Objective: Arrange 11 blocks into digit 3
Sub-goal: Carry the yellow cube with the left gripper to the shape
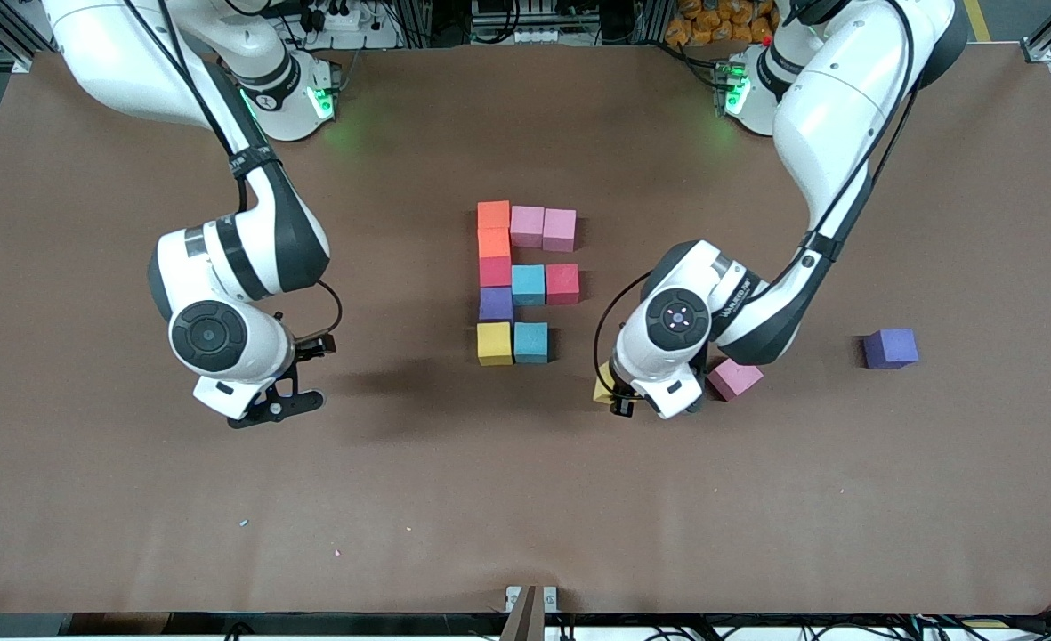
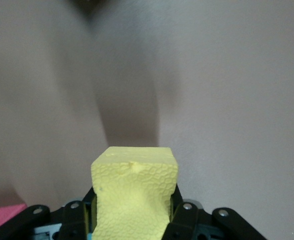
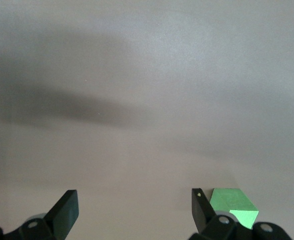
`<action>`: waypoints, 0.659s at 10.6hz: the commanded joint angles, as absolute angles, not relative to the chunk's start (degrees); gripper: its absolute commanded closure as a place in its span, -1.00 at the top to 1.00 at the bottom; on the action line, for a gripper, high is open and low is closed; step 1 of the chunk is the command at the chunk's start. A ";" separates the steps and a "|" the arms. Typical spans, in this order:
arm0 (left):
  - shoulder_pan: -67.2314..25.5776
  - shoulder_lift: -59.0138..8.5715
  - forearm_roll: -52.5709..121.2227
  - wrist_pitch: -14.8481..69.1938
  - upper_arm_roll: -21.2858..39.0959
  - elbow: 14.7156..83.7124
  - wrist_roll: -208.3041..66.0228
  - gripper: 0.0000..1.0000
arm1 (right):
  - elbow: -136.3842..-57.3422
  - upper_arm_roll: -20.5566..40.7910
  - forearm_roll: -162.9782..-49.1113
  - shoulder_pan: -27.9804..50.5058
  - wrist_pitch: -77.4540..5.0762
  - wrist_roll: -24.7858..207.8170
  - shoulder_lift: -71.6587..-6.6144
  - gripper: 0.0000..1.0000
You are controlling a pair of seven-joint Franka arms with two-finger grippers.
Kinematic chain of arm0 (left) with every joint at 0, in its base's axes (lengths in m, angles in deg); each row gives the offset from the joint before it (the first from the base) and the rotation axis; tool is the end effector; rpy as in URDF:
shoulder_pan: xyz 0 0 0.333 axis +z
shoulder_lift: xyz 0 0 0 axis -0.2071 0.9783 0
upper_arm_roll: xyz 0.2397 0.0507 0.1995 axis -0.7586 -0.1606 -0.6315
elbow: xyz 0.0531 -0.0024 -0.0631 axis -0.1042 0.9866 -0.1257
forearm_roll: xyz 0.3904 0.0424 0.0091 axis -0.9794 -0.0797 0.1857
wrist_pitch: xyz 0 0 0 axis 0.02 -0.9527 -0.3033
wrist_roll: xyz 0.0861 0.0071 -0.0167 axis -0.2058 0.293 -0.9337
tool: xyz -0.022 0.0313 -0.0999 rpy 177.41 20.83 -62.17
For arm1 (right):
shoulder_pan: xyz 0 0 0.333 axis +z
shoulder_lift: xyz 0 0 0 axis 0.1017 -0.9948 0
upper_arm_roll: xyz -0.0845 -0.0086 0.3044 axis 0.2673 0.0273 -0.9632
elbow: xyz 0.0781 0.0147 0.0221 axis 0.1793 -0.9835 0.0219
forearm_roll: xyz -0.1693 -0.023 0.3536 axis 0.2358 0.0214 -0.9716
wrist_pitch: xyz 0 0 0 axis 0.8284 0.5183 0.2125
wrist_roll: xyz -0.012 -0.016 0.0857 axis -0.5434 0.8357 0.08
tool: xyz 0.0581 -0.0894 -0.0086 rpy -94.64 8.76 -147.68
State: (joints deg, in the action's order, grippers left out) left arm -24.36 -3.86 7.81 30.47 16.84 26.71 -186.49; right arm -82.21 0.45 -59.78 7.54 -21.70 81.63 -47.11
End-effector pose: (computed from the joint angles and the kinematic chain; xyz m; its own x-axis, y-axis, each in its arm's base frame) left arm 0.6299 -0.3849 0.2695 0.1388 0.9883 -0.0631 0.9900 -0.1402 -0.0179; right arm 0.6506 0.1831 0.3430 0.9392 0.2410 -0.2444 0.2779 -0.9519 0.1294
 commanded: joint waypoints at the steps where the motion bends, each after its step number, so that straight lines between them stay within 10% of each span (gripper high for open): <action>1: -25.83 -4.17 7.93 29.90 16.77 27.37 -191.85 -0.72 | -83.62 0.27 -60.59 7.26 -21.55 82.35 -45.56 1.00; 7: -29.53 -3.56 8.11 28.84 16.16 27.37 -198.80 -0.72 | -83.62 0.27 -60.59 7.26 -21.12 82.44 -45.56 1.00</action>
State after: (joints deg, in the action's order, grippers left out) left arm -28.72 -3.27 7.81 29.94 16.70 27.45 -196.95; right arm -82.21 0.43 -59.79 7.54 -21.41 81.63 -47.11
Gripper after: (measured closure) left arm 0.463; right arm 0.000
